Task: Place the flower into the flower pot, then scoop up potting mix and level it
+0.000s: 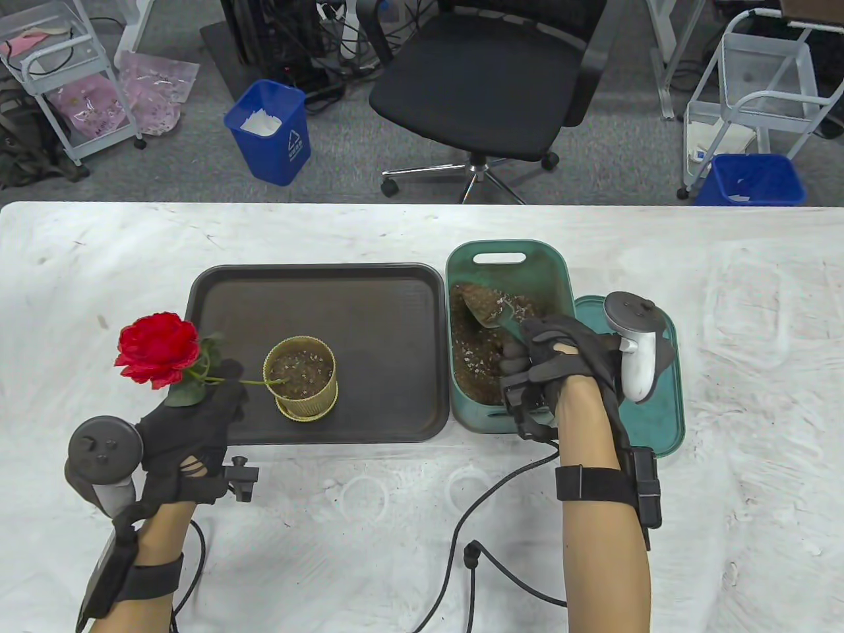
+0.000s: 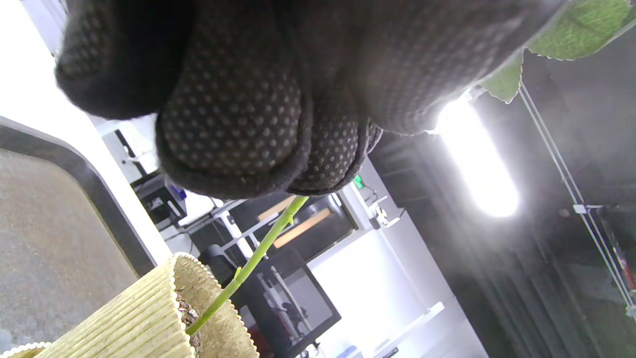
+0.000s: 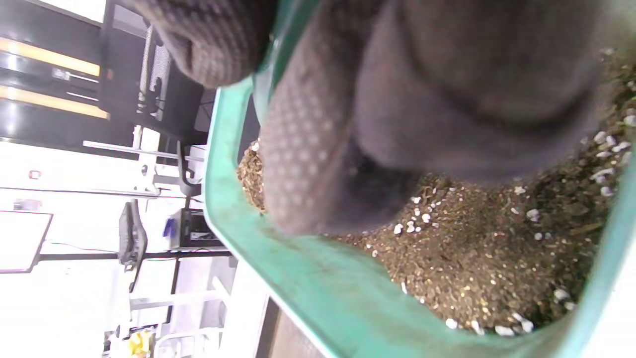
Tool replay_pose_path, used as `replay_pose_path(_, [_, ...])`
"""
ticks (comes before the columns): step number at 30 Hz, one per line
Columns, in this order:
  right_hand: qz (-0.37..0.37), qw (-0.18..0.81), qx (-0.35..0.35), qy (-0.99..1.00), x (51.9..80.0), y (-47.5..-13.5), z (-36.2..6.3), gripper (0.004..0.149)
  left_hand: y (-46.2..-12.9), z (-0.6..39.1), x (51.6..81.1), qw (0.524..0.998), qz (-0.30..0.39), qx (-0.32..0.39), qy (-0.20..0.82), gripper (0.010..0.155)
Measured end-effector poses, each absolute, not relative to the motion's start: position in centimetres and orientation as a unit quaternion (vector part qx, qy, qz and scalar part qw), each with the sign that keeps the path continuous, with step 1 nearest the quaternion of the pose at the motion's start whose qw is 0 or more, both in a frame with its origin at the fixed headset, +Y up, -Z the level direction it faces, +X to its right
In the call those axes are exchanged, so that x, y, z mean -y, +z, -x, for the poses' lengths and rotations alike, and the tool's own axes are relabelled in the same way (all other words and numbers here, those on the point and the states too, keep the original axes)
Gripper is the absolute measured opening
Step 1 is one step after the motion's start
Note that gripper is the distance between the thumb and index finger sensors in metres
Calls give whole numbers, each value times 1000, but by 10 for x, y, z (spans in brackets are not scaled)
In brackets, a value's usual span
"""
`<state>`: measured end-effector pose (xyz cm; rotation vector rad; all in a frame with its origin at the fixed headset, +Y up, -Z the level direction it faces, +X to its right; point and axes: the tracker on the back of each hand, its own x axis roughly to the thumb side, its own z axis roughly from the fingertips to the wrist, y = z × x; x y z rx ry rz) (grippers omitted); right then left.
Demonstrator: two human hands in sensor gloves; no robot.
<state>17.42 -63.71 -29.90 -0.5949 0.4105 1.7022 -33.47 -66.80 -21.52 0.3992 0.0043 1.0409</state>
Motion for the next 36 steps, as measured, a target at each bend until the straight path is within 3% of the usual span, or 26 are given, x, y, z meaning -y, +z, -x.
replay_pose_path(5, [243, 630, -149, 722, 628, -283, -178, 53, -216, 335, 668, 848, -188, -3, 496, 43])
replay_pose_path(12, [184, 630, -167, 736, 618, -271, -161, 53, -216, 334, 668, 848, -187, 0, 496, 43])
replay_pose_path(23, [74, 618, -256, 740, 634, -272, -62, 53, -216, 334, 668, 848, -188, 0, 495, 43])
replay_pose_path(31, [61, 568, -310, 760, 667, -284, 10, 53, -216, 333, 669, 848, -187, 2, 496, 43])
replay_pose_path(36, [67, 540, -306, 781, 672, -290, 30, 53, -216, 333, 669, 848, -187, 0, 497, 43])
